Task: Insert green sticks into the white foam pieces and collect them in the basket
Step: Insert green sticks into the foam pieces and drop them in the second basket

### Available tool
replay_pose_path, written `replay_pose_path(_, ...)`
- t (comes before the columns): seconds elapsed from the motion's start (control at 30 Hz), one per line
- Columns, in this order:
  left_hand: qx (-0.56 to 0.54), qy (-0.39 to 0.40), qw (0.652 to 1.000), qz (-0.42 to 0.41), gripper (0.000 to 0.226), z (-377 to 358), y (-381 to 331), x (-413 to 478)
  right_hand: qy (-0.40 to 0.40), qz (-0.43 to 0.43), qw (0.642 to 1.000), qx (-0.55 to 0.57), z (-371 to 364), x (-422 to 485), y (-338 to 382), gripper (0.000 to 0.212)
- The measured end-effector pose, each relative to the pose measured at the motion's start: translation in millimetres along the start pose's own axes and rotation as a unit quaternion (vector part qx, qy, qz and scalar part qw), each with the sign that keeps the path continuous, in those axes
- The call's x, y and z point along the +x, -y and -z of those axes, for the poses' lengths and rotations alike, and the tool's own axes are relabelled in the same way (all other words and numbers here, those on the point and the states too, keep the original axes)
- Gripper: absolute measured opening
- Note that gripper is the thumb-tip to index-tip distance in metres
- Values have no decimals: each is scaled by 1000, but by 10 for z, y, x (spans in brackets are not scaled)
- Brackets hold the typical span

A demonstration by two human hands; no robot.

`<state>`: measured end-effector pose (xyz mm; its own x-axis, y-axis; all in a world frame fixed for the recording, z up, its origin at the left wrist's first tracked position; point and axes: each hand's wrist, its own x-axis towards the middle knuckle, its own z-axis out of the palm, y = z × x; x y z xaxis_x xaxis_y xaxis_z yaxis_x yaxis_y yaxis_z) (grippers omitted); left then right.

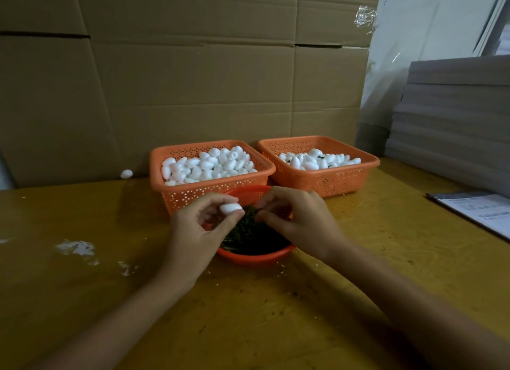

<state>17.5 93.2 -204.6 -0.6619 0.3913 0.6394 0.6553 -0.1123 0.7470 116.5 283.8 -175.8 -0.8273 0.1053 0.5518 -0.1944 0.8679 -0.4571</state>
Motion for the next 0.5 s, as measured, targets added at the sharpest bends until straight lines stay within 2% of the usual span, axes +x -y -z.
replay_pose_path(0.2,9,-11,999,-40,30,3,-16,9,-5,-12,1000,12,-56,-14,21,11)
replay_pose_path(0.33,-29,-16,999,4,50,7,-16,0,-7,-19,1000,19,-48,-13,15,11)
replay_pose_path(0.5,-42,-13,999,6,38,15,4,-5,-7,-17,1000,19,-54,-7,28,10)
